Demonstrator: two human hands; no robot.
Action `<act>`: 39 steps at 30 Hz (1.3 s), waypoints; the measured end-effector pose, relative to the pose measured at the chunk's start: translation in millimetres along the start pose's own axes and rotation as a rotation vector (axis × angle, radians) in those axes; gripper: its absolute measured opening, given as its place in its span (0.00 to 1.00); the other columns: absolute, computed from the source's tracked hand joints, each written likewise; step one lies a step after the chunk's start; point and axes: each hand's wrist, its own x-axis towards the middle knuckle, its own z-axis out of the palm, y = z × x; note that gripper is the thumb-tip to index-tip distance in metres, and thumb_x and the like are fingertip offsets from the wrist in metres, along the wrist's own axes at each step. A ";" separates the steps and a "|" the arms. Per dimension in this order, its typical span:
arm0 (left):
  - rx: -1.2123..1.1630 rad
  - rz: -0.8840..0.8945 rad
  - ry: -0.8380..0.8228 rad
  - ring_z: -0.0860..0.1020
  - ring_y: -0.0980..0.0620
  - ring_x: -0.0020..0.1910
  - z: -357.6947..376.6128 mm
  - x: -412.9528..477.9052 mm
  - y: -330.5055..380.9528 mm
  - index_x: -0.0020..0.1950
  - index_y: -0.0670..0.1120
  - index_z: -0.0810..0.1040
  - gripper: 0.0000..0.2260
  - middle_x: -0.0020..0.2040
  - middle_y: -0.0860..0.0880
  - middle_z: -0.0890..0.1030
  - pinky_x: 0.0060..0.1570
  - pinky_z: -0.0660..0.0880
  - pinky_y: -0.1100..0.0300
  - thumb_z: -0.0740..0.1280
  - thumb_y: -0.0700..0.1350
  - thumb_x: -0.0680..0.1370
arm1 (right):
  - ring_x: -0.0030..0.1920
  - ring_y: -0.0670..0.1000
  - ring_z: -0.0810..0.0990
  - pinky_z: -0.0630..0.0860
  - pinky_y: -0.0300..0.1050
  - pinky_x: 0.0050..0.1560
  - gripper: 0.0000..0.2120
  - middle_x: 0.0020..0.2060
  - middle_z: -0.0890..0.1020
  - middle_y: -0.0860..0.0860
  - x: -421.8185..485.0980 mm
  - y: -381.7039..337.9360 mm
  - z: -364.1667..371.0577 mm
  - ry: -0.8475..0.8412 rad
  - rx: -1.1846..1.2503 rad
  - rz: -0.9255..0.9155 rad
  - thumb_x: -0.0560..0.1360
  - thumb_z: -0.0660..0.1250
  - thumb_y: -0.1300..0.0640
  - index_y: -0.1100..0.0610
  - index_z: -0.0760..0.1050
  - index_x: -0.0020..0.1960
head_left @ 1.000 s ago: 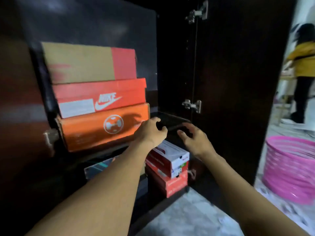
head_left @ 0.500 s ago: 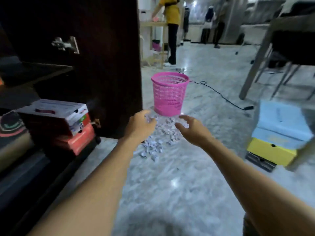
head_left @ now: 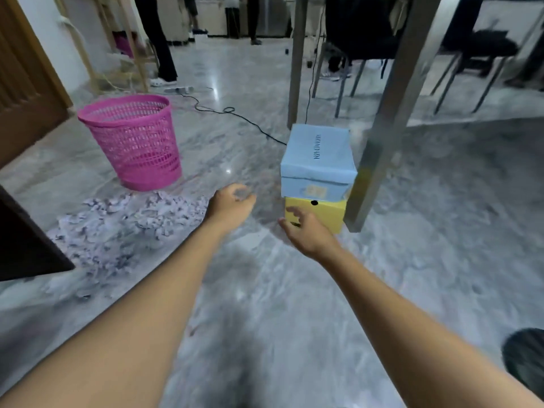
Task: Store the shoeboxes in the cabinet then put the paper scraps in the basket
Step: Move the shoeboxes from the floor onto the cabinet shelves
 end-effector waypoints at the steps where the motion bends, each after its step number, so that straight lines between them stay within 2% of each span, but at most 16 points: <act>1: -0.010 -0.023 -0.019 0.76 0.49 0.50 21.1 9.1 -0.3 0.67 0.51 0.74 0.19 0.55 0.49 0.78 0.48 0.71 0.60 0.66 0.54 0.78 | 0.66 0.54 0.76 0.73 0.48 0.61 0.25 0.66 0.77 0.51 5.4 21.7 -0.2 -0.005 0.007 0.035 0.79 0.62 0.42 0.52 0.68 0.72; 3: -0.033 -0.076 -0.064 0.77 0.48 0.54 63.2 25.3 -6.4 0.68 0.51 0.74 0.19 0.57 0.49 0.77 0.51 0.74 0.58 0.67 0.54 0.78 | 0.64 0.53 0.76 0.72 0.47 0.58 0.23 0.65 0.78 0.50 16.4 62.3 2.2 0.000 0.019 0.106 0.79 0.62 0.44 0.52 0.69 0.71; 5: -0.060 -0.137 -0.113 0.76 0.47 0.58 100.9 38.6 -16.0 0.70 0.51 0.72 0.22 0.61 0.50 0.76 0.57 0.76 0.53 0.68 0.55 0.77 | 0.65 0.56 0.75 0.73 0.49 0.60 0.23 0.65 0.77 0.52 28.5 97.8 8.3 0.032 0.057 0.186 0.79 0.62 0.45 0.53 0.69 0.71; 7: -0.074 -0.199 -0.149 0.74 0.46 0.64 135.0 51.5 -27.1 0.74 0.51 0.68 0.28 0.68 0.50 0.73 0.63 0.74 0.48 0.68 0.57 0.76 | 0.66 0.59 0.74 0.73 0.53 0.62 0.26 0.65 0.76 0.55 41.8 128.2 17.5 0.059 0.103 0.271 0.78 0.63 0.44 0.55 0.67 0.71; 9: -0.097 -0.246 -0.174 0.72 0.47 0.66 163.6 64.1 -37.2 0.76 0.49 0.63 0.30 0.71 0.52 0.70 0.65 0.71 0.49 0.67 0.55 0.77 | 0.66 0.60 0.73 0.73 0.55 0.63 0.29 0.66 0.74 0.57 56.4 150.4 26.4 0.052 0.151 0.350 0.76 0.64 0.41 0.54 0.64 0.72; 12: -0.145 -0.280 -0.186 0.69 0.51 0.56 197.7 78.8 -51.7 0.73 0.46 0.64 0.23 0.58 0.55 0.68 0.55 0.68 0.56 0.65 0.48 0.80 | 0.67 0.60 0.72 0.72 0.57 0.65 0.34 0.68 0.71 0.57 80.8 172.4 37.8 0.070 0.207 0.429 0.74 0.64 0.39 0.55 0.61 0.73; 15: -0.145 -0.300 -0.204 0.69 0.50 0.54 220.2 91.9 -64.9 0.65 0.51 0.68 0.13 0.55 0.53 0.69 0.52 0.65 0.57 0.64 0.45 0.80 | 0.67 0.59 0.71 0.71 0.55 0.65 0.34 0.68 0.71 0.57 100.1 185.9 50.7 0.110 0.268 0.495 0.75 0.65 0.39 0.58 0.62 0.72; 17: -0.160 -0.324 -0.190 0.71 0.48 0.56 228.5 100.2 -72.7 0.59 0.53 0.69 0.09 0.57 0.52 0.71 0.52 0.66 0.57 0.63 0.47 0.80 | 0.67 0.58 0.73 0.72 0.53 0.64 0.32 0.67 0.73 0.55 107.3 191.7 61.3 0.126 0.349 0.519 0.75 0.66 0.40 0.58 0.63 0.71; 19: -0.208 -0.342 -0.162 0.72 0.48 0.58 235.3 108.3 -81.1 0.64 0.52 0.71 0.12 0.60 0.52 0.73 0.53 0.67 0.57 0.63 0.49 0.80 | 0.65 0.56 0.74 0.72 0.49 0.61 0.29 0.66 0.74 0.53 110.7 193.9 70.1 0.156 0.438 0.537 0.76 0.66 0.41 0.56 0.64 0.70; 20: -0.230 -0.345 -0.139 0.72 0.49 0.57 238.5 111.3 -84.7 0.64 0.51 0.72 0.13 0.60 0.52 0.74 0.53 0.67 0.57 0.63 0.49 0.81 | 0.65 0.55 0.74 0.72 0.48 0.60 0.28 0.66 0.75 0.53 112.0 195.2 74.0 0.181 0.472 0.538 0.76 0.66 0.42 0.56 0.64 0.69; 24: -0.308 -0.345 -0.063 0.74 0.52 0.50 249.4 116.8 -94.0 0.54 0.50 0.74 0.05 0.48 0.54 0.77 0.50 0.67 0.61 0.63 0.50 0.81 | 0.65 0.54 0.75 0.72 0.47 0.61 0.26 0.66 0.76 0.50 114.9 197.3 81.8 0.264 0.582 0.535 0.77 0.65 0.42 0.52 0.66 0.71; 26: -0.384 -0.390 -0.052 0.73 0.53 0.50 251.3 117.7 -94.1 0.54 0.50 0.72 0.05 0.47 0.55 0.75 0.52 0.68 0.59 0.65 0.49 0.81 | 0.63 0.54 0.76 0.72 0.48 0.60 0.25 0.64 0.77 0.50 116.0 198.4 82.6 0.273 0.607 0.550 0.78 0.64 0.42 0.51 0.66 0.71; 29: -0.467 -0.432 -0.061 0.72 0.52 0.51 251.4 120.4 -92.2 0.56 0.50 0.72 0.06 0.52 0.53 0.75 0.53 0.67 0.57 0.65 0.47 0.80 | 0.60 0.54 0.77 0.73 0.48 0.58 0.24 0.61 0.78 0.50 117.4 198.8 82.2 0.277 0.603 0.577 0.77 0.65 0.42 0.51 0.67 0.69; 35: -0.472 -0.438 -0.003 0.74 0.51 0.53 243.0 107.4 -100.8 0.63 0.46 0.72 0.14 0.58 0.48 0.77 0.52 0.66 0.59 0.66 0.47 0.78 | 0.58 0.53 0.77 0.73 0.48 0.58 0.22 0.59 0.79 0.49 106.7 200.0 82.4 0.198 0.551 0.539 0.76 0.65 0.42 0.51 0.69 0.66; 39: -0.439 -0.456 0.037 0.73 0.51 0.52 227.0 83.5 -114.2 0.62 0.46 0.71 0.13 0.55 0.49 0.76 0.50 0.66 0.58 0.65 0.47 0.79 | 0.54 0.51 0.77 0.71 0.45 0.53 0.21 0.57 0.79 0.48 87.6 192.7 88.6 0.116 0.549 0.473 0.76 0.65 0.42 0.52 0.70 0.65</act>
